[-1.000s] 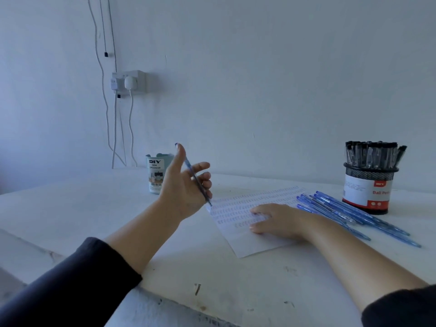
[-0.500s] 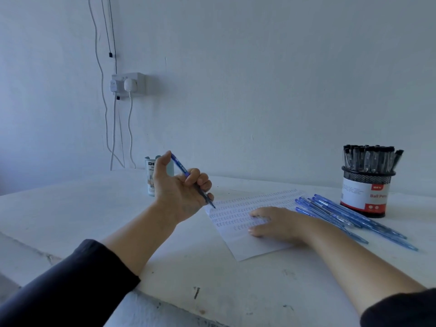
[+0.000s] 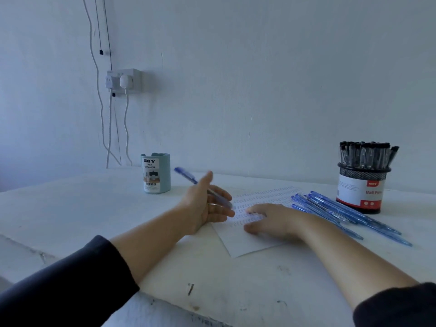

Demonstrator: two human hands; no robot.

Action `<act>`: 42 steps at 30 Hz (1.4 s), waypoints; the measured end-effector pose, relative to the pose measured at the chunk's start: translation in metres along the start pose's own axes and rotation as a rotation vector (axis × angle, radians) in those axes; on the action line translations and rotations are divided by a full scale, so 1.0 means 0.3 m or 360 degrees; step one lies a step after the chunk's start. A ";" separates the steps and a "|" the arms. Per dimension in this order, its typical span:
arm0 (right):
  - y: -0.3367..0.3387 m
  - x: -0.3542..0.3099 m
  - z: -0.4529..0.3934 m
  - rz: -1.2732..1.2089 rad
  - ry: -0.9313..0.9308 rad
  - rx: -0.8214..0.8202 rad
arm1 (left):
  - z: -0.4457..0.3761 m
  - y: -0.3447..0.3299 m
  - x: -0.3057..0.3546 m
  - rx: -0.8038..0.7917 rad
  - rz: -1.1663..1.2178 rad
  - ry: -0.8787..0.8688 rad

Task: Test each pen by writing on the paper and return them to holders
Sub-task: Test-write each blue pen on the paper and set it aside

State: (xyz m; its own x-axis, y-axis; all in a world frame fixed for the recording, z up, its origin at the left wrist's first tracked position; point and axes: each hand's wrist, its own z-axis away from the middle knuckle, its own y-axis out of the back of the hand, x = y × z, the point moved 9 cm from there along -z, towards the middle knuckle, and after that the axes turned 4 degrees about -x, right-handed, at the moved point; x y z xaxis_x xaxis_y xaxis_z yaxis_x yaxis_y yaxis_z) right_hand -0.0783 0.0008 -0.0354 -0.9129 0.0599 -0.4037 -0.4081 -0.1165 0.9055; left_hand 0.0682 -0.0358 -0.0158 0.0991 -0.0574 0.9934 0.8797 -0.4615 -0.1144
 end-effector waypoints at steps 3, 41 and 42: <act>0.001 -0.008 0.008 -0.0018 0.0001 -0.0009 | 0.002 0.025 0.004 0.0203 -0.0181 -0.0097; -0.007 0.008 -0.010 -0.0030 0.0011 -0.0014 | 0.047 0.020 0.021 0.0455 -0.0840 -0.0204; -0.006 0.009 -0.011 -0.0031 0.0011 -0.0015 | 0.047 0.020 0.022 0.0454 -0.0835 -0.0212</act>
State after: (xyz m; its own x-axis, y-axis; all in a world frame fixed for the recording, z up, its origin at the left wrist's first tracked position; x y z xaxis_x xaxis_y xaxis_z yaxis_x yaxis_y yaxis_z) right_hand -0.0800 -0.0019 -0.0385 -0.9049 0.0554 -0.4221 -0.4257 -0.1250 0.8962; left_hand 0.0806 -0.0264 -0.0100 -0.3402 0.2333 0.9110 0.9148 -0.1421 0.3780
